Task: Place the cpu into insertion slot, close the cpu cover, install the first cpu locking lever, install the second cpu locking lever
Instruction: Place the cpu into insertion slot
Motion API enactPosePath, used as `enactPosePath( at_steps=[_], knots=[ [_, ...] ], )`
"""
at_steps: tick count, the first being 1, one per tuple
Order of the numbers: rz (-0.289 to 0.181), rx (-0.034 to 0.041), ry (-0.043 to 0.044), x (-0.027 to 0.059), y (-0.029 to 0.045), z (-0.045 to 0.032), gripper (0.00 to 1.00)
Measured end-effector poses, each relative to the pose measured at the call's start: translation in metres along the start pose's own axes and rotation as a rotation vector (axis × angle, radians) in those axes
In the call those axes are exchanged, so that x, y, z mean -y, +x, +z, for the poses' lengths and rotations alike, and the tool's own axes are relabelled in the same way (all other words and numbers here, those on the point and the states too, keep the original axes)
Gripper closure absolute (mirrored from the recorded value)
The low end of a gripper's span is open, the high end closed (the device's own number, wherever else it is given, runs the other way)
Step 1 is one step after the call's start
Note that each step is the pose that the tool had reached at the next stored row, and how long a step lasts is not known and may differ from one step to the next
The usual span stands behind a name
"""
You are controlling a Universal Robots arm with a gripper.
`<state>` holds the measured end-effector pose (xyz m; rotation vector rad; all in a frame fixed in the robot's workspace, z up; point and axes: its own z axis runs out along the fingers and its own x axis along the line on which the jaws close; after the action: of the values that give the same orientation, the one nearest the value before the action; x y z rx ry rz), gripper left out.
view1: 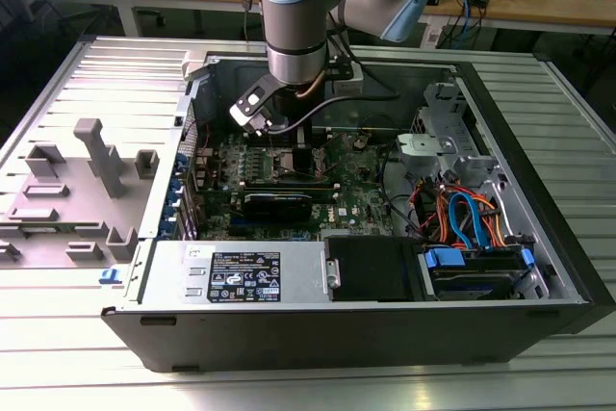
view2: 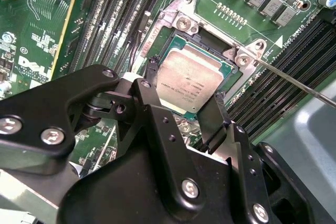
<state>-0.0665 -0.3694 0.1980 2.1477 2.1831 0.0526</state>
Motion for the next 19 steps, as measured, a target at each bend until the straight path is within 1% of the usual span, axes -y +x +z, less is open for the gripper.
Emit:
enactPosePath(
  at_steps=[3,7,8,9,10,14,16,19],
  knots=[
    [0.002,0.0001,0.0,0.0,0.0001,0.0013,0.45],
    [0.003,-0.0003,-0.0003,-0.0001,0.0001,0.001,0.45],
    [0.003,-0.0013,-0.0009,-0.0003,0.0002,-0.0003,0.45],
    [0.003,-0.0009,-0.0006,-0.0005,0.0002,-0.0027,0.45],
    [0.003,-0.0004,-0.0002,-0.0004,0.0,-0.0036,0.45],
    [0.009,-0.0007,0.0,-0.0003,0.0001,-0.0024,0.45],
    [0.014,-0.0033,0.0002,-0.0002,0.0001,-0.0008,0.45],
    [0.016,-0.0036,0.0004,-0.0002,0.0004,0.0002,0.45]
  ],
)
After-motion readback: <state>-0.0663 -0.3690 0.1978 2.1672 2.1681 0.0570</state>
